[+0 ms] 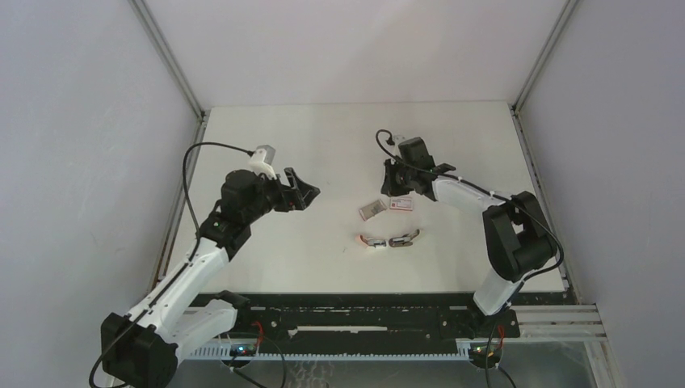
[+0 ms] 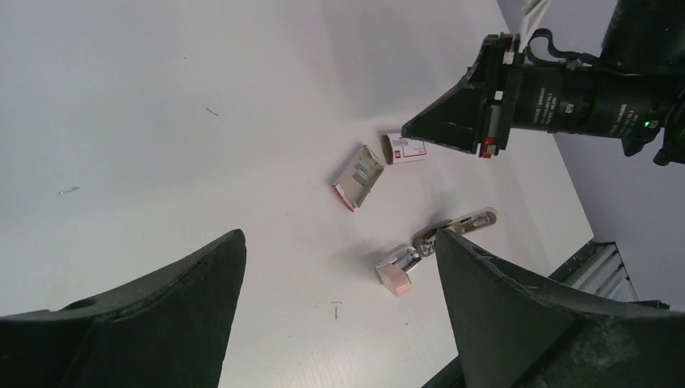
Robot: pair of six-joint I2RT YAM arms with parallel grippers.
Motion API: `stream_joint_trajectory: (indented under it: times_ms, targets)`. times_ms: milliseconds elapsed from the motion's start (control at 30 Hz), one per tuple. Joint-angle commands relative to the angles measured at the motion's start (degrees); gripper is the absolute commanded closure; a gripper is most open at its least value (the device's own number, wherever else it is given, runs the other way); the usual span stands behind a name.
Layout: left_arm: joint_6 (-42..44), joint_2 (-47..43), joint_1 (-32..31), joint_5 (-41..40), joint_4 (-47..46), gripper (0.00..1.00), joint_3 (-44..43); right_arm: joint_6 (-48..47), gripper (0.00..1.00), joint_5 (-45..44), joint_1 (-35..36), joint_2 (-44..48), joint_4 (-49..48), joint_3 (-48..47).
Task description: Load the staples into the stapler
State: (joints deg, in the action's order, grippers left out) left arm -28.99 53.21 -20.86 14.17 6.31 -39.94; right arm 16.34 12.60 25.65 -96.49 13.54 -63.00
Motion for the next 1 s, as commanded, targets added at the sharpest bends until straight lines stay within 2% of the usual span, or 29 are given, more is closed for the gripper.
stream_joint_trajectory:
  times_ms: [0, 67, 233, 433, 633, 967]
  targets:
    - [-1.36, 1.46, -1.15, -0.08, -5.27, 0.1, 1.21, -0.3, 1.0, -3.35, 2.4, 0.47, -1.57, 0.18]
    - [-1.71, 1.9, -1.17, -0.2, -5.51, 0.1, 1.2, -0.62, 0.98, -5.31, 3.45, -1.13, -1.06, -0.14]
    - [-1.73, 1.9, -1.15, -0.64, -4.81, 0.1, 1.18, -2.13, 0.8, -9.02, 6.02, -5.25, -0.04, -2.15]
    - [-1.32, 1.75, -1.15, -1.7, -3.41, 0.09, 1.51, -3.94, 0.69, -12.15, 7.71, -8.43, 2.19, -5.38]
    - [-1.5, 1.5, -1.2, -2.41, -3.23, 0.09, 1.97, -4.86, 0.67, -13.47, 8.25, -9.36, 2.67, -6.23]
    - [-1.51, 1.49, -1.19, -2.7, -2.9, 0.09, 2.1, -6.53, 0.71, -14.65, 9.13, -11.76, 3.85, -7.4]
